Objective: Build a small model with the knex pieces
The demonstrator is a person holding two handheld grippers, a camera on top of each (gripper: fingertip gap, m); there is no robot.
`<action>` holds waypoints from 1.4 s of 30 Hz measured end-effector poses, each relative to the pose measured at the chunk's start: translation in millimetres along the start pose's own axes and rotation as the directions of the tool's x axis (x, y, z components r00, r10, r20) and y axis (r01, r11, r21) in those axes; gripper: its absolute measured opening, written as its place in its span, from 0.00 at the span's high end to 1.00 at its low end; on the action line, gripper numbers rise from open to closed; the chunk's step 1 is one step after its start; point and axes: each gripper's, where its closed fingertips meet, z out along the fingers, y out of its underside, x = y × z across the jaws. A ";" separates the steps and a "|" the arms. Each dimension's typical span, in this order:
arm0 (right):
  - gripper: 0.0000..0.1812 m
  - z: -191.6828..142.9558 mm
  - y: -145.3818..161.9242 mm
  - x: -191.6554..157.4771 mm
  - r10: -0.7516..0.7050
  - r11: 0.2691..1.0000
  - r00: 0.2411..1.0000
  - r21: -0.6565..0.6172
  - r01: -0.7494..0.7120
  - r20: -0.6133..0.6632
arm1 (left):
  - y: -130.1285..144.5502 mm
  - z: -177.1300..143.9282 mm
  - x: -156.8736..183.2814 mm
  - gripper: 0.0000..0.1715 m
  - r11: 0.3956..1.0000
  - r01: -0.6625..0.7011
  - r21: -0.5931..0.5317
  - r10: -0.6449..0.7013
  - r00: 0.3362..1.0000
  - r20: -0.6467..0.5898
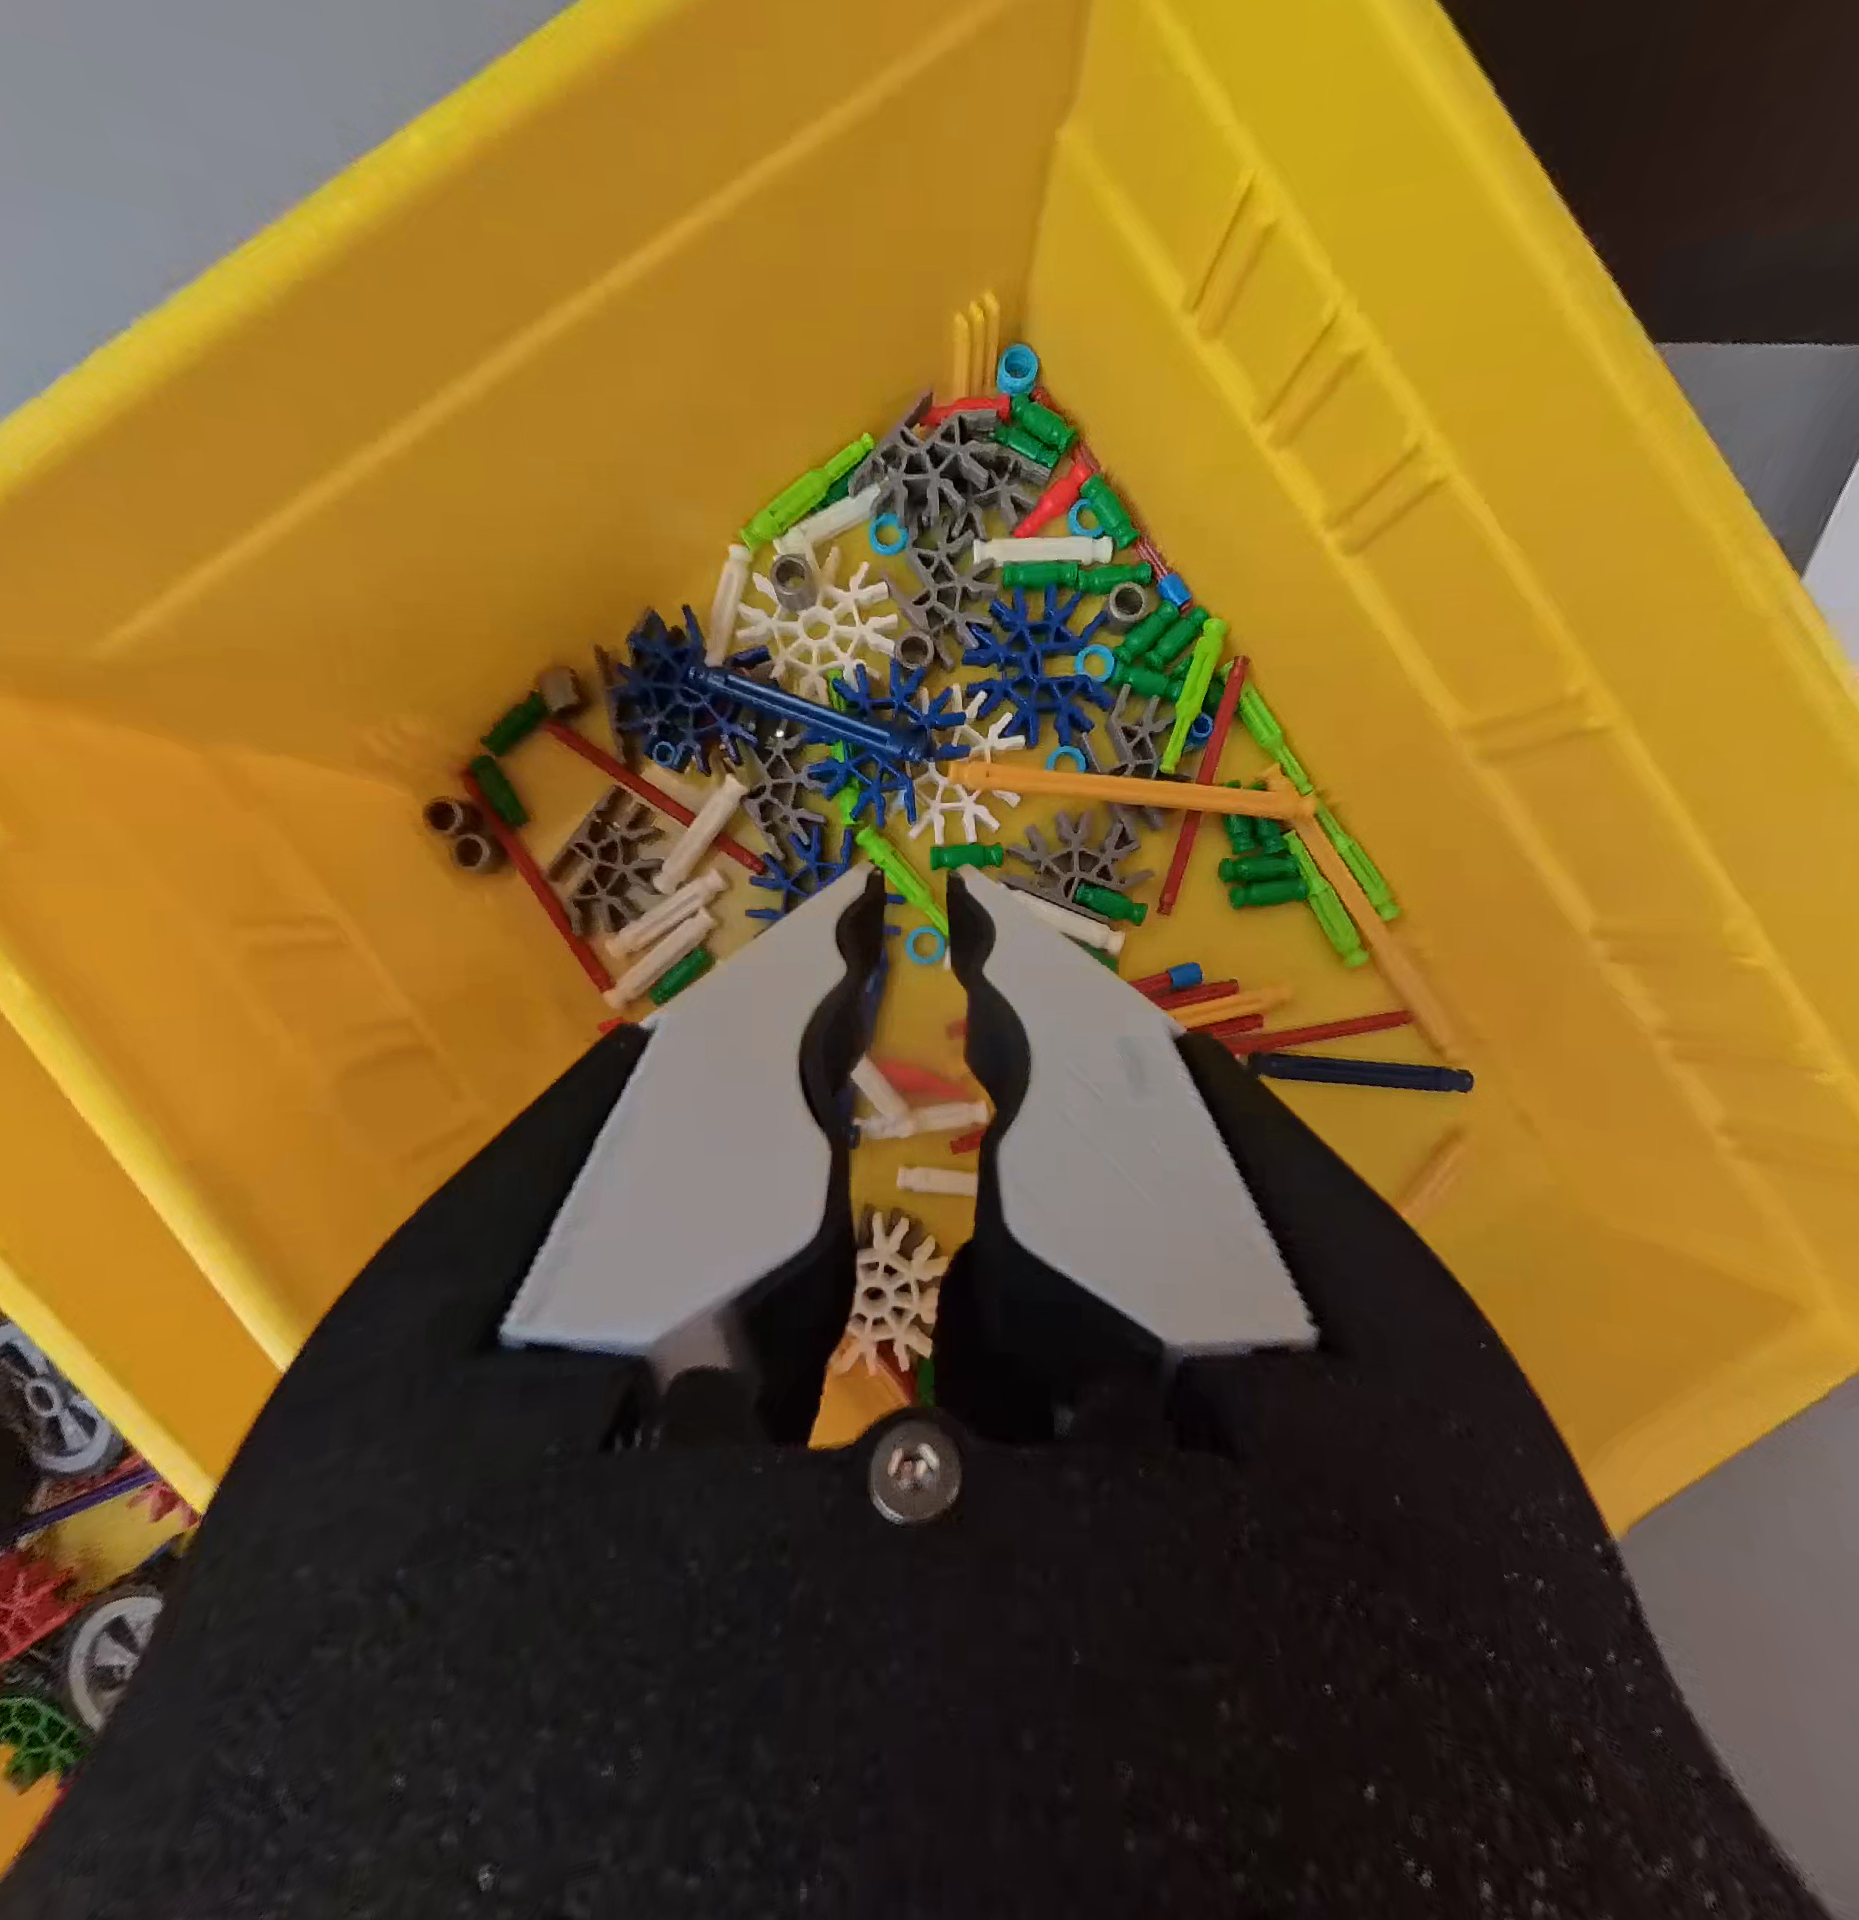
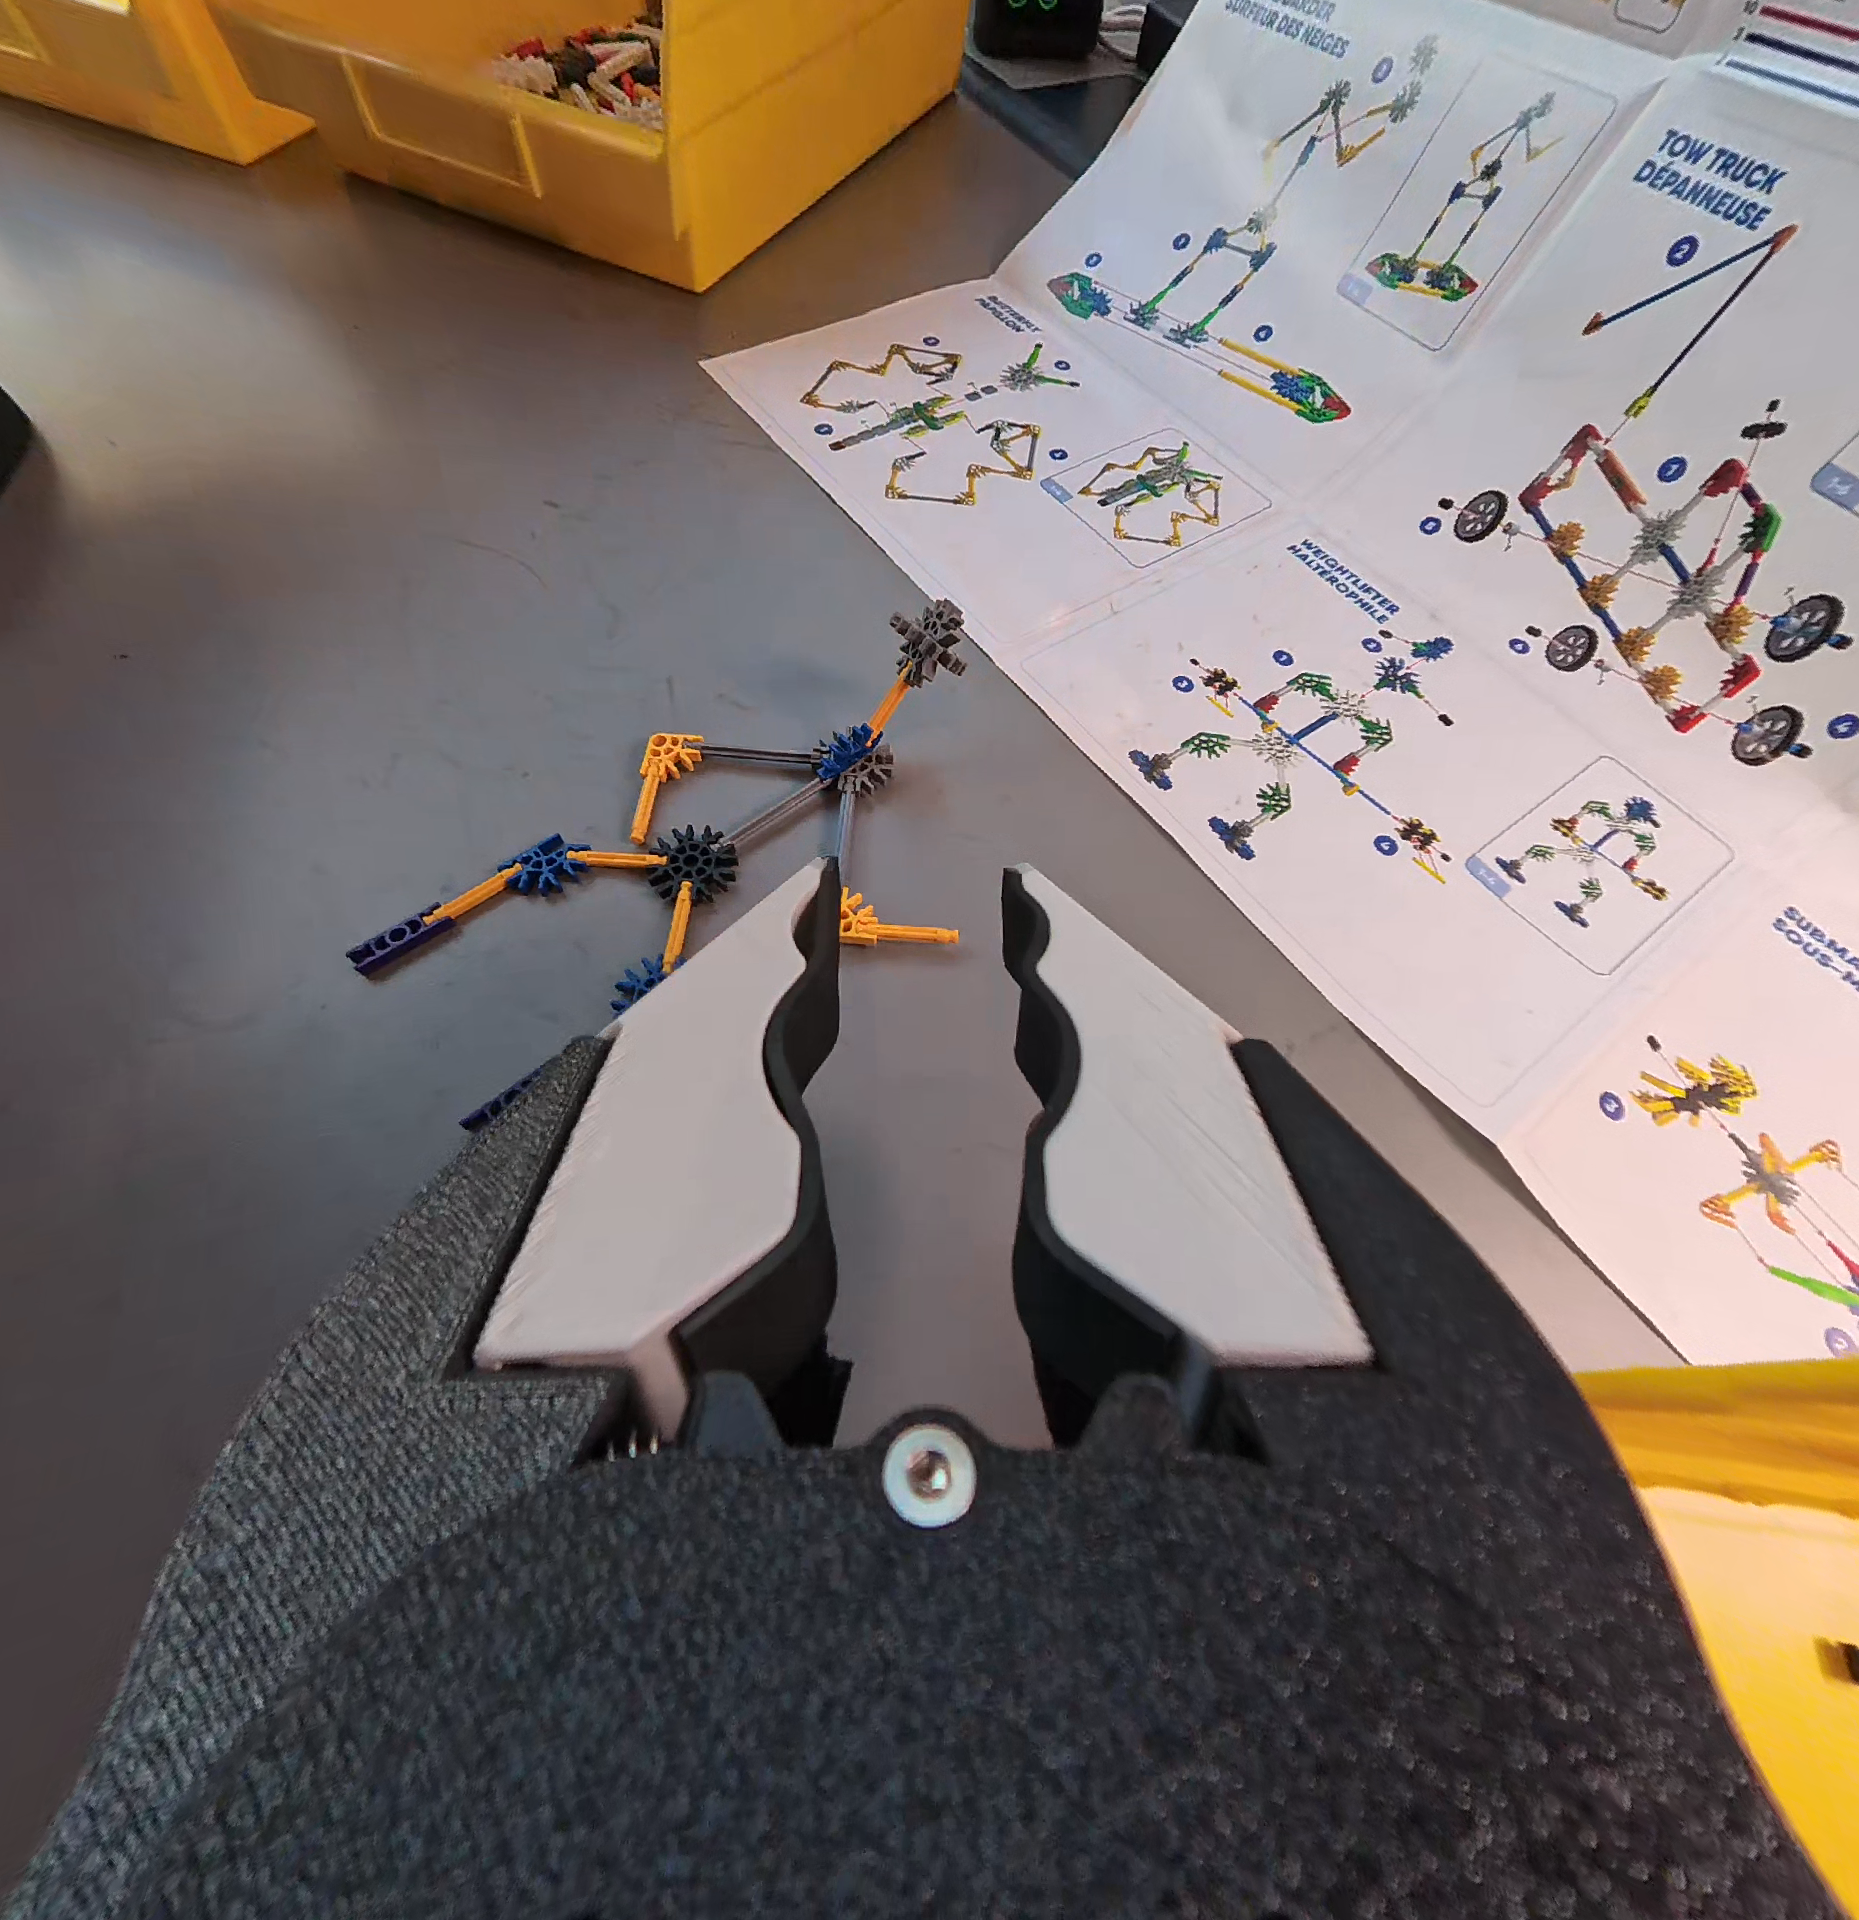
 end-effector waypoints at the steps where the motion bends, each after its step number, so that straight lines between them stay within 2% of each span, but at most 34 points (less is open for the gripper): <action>1: 0.83 0.4 0.7 0.1 0.003 1.000 1.000 -0.003 -0.003 0.001 | -1.8 2.2 1.8 0.95 1.000 -0.005 -0.010 0.005 1.000 0.004; 8: 0.84 -1.3 0.9 1.5 -0.005 1.000 1.000 -0.003 0.005 -0.007 | 16.3 32.9 1.3 0.95 0.976 0.051 -0.210 -0.056 0.998 -0.020; 12: 0.84 -0.8 3.3 1.7 -0.001 1.000 1.000 -0.009 0.001 0.000 | 13.9 37.4 -1.2 0.98 0.975 0.079 -0.209 -0.085 0.996 -0.018; 20: 0.84 2.1 9.3 1.5 0.004 0.999 1.000 -0.032 -0.003 0.012 | 13.1 38.5 -7.7 0.93 0.972 0.098 -0.214 -0.102 0.995 -0.010; 30: 0.84 4.4 14.2 2.3 0.009 0.999 1.000 -0.051 -0.008 0.009 | 14.7 41.1 -11.7 0.97 0.971 0.045 -0.236 -0.039 0.999 0.031; 34: 0.84 2.7 9.9 4.8 0.014 1.000 1.000 -0.026 -0.014 -0.003 | 0.5 18.7 2.4 0.97 0.987 -0.055 -0.151 0.058 0.998 0.017; 36: 0.84 0.5 4.7 6.7 0.018 1.000 1.000 0.003 -0.018 -0.011 | -11.4 -4.7 22.7 0.97 0.986 -0.160 -0.038 0.159 0.987 -0.019; 38: 0.84 -0.9 0.9 8.5 0.029 0.999 0.999 0.027 -0.029 -0.014 | -18.0 -35.1 54.0 0.97 0.960 -0.257 0.110 0.264 0.963 -0.055; 40: 0.84 -0.3 0.6 10.1 0.048 0.998 0.999 0.035 -0.047 -0.015 | -6.6 -60.8 95.5 0.97 0.920 -0.323 0.221 0.355 0.926 -0.126; 42: 0.84 1.1 1.8 11.1 0.060 0.998 0.998 0.034 -0.060 -0.016 | 25.0 -80.1 147.7 0.96 0.870 -0.397 0.293 0.471 0.844 -0.254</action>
